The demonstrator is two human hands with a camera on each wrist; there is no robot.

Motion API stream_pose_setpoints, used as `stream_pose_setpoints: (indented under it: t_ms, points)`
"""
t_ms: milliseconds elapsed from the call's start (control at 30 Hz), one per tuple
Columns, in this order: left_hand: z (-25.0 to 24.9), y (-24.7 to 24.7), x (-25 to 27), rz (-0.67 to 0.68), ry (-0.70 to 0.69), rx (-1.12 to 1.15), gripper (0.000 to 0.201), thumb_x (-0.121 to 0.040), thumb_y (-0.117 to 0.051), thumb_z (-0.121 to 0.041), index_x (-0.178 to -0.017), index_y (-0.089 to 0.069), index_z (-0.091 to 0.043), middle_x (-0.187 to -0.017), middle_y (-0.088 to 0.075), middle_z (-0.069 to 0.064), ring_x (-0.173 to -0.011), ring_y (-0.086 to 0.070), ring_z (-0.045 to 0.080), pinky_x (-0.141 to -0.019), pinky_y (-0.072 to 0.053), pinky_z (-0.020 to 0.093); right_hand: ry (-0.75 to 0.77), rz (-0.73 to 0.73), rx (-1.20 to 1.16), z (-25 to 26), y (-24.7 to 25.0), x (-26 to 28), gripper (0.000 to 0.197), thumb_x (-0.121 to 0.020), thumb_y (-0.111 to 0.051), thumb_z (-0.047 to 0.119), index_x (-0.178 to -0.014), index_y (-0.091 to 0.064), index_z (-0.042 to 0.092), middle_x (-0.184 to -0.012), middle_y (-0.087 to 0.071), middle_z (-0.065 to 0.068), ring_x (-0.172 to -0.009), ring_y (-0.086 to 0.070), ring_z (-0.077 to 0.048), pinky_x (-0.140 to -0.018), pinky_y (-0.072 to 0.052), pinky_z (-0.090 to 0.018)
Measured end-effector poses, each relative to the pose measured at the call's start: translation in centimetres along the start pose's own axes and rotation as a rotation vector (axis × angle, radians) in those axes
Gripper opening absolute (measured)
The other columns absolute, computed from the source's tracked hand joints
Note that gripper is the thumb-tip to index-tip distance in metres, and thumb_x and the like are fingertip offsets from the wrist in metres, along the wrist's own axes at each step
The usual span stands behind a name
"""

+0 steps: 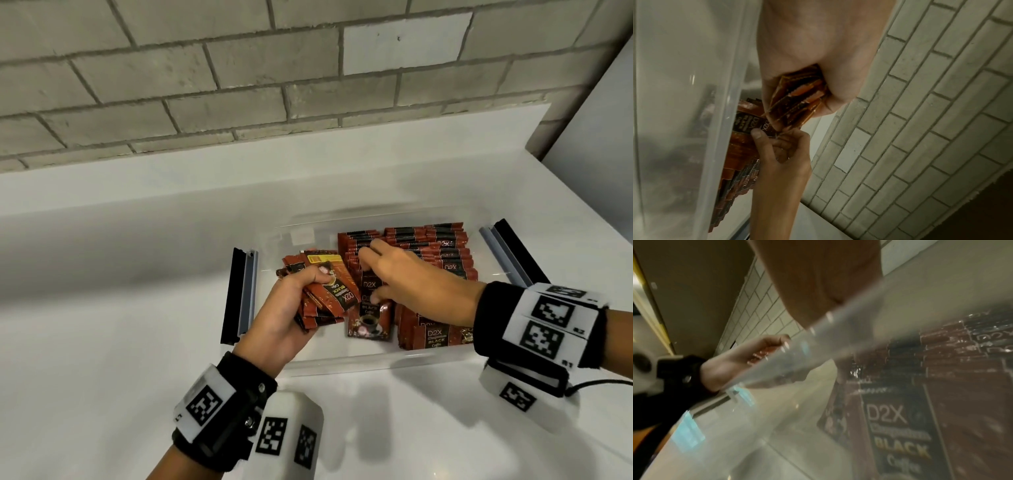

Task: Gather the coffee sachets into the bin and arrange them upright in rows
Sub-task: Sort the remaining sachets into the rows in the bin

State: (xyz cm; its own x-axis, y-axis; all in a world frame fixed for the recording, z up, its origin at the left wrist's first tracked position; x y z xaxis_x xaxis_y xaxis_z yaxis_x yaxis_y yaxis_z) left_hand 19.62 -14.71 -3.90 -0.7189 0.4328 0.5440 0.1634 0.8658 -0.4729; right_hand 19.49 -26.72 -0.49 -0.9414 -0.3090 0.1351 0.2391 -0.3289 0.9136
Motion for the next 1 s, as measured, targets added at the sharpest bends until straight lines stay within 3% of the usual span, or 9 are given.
stream_pose_setpoints:
  t_ms: [100, 200, 267, 333, 467, 600, 733, 867, 1000]
  points:
    - [-0.6, -0.3, 0.1, 0.017, -0.07, 0.003, 0.028, -0.082, -0.062, -0.004, -0.109, -0.065, -0.01, -0.106, -0.071, 0.018, -0.085, -0.07, 0.027, -0.06, -0.056, 0.032, -0.049, -0.047, -0.11, -0.9, 1.8, -0.3, 0.018, -0.09, -0.063, 0.018, -0.102, -0.05, 0.014, -0.101, -0.052, 0.0, -0.086, -0.058, -0.019, -0.073, -0.051, -0.027]
    - [-1.1, -0.5, 0.3, 0.046, -0.13, 0.017, 0.028, -0.071, -0.068, -0.005, -0.095, -0.073, -0.019, -0.106, -0.072, 0.016, -0.09, -0.069, 0.029, -0.068, -0.056, 0.036, -0.155, -0.156, -0.348, -1.9, 4.9, 0.1, 0.005, -0.096, -0.053, 0.02, -0.098, -0.056, 0.018, -0.088, -0.065, -0.003, -0.078, -0.068, -0.019, -0.075, -0.058, -0.037]
    - [-1.4, -0.8, 0.5, 0.067, -0.161, 0.02, 0.032, -0.067, -0.07, -0.007, -0.096, -0.073, -0.02, -0.107, -0.071, 0.015, -0.091, -0.07, 0.03, -0.074, -0.056, 0.039, -0.182, -0.213, -0.446, -1.8, 6.7, 0.7, 0.007, -0.096, -0.054, 0.024, -0.096, -0.059, 0.019, -0.085, -0.068, 0.0, -0.072, -0.069, -0.012, -0.077, -0.058, -0.031]
    - [-1.6, -1.0, 0.6, 0.081, -0.179, 0.013, 0.041, -0.068, -0.07, -0.007, -0.108, -0.068, -0.017, -0.11, -0.07, 0.015, -0.096, -0.069, 0.031, -0.08, -0.055, 0.041, -0.175, -0.238, -0.519, -0.9, 7.9, 1.6, 0.012, -0.09, -0.061, 0.031, -0.096, -0.061, 0.02, -0.086, -0.069, 0.001, -0.074, -0.068, -0.01, -0.077, -0.057, -0.025]
    - [-1.8, -1.8, 1.1, 0.124, -0.204, 0.01, 0.037, -0.073, -0.069, -0.006, -0.109, -0.069, -0.016, -0.113, -0.069, 0.016, -0.101, -0.068, 0.032, -0.082, -0.056, 0.041, -0.207, -0.114, -0.495, 0.8, 6.5, 2.5, 0.05, -0.066, -0.069, 0.055, -0.105, -0.057, 0.025, -0.094, -0.065, 0.009, -0.084, -0.064, -0.004, -0.076, -0.054, -0.02]
    - [-2.0, -2.1, 1.4, 0.13, -0.213, 0.018, 0.044, -0.073, -0.069, -0.01, -0.117, -0.064, -0.007, -0.113, -0.068, 0.019, -0.095, -0.069, 0.03, -0.074, -0.059, 0.037, -0.236, -0.057, -0.531, 0.6, 5.0, 2.1, 0.049, -0.072, -0.077, 0.039, -0.11, -0.05, 0.024, -0.091, -0.066, 0.007, -0.082, -0.064, -0.007, -0.076, -0.053, -0.026]
    - [-2.5, -1.7, 1.4, 0.091, -0.237, 0.045, 0.051, -0.074, -0.069, -0.01, -0.124, -0.059, -0.005, -0.114, -0.068, 0.018, -0.095, -0.069, 0.029, -0.071, -0.058, 0.035, -0.318, 0.012, -0.669, 0.0, 3.8, 2.0, 0.046, -0.07, -0.068, 0.048, -0.1, -0.054, 0.017, -0.081, -0.072, -0.004, -0.07, -0.07, -0.014, -0.066, -0.056, -0.027]
    - [-2.5, -1.6, 1.4, 0.107, -0.262, 0.011, 0.046, -0.071, -0.068, -0.001, -0.117, -0.061, -0.005, -0.109, -0.067, 0.02, -0.086, -0.069, 0.028, -0.068, -0.058, 0.034, -0.37, -0.006, -0.947, -0.4, 3.7, 1.6, 0.028, -0.077, -0.072, 0.021, -0.095, -0.06, 0.004, -0.071, -0.07, -0.008, -0.06, -0.066, -0.015, -0.056, -0.055, -0.021]
    - [-2.6, -1.7, 1.3, 0.112, -0.284, 0.033, 0.048, -0.071, -0.068, 0.004, -0.118, -0.06, -0.004, -0.105, -0.069, 0.019, -0.079, -0.069, 0.026, -0.066, -0.058, 0.033, -0.389, -0.101, -1.096, -1.1, 4.9, 1.0, 0.014, -0.078, -0.07, 0.008, -0.09, -0.064, 0.005, -0.075, -0.066, -0.004, -0.061, -0.063, -0.009, -0.057, -0.054, -0.017]
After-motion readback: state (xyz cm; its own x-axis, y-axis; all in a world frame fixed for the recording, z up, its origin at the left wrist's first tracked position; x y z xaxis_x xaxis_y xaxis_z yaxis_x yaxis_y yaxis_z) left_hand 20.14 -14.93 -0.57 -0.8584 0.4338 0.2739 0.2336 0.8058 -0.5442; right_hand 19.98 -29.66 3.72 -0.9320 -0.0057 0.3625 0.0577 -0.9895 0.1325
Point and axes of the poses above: each hand's wrist, its own x-axis away from the middle knuckle, its own y-axis out of the back of the hand, z = x × y, the point moved 9 cm from there along -x, towards the middle knuckle
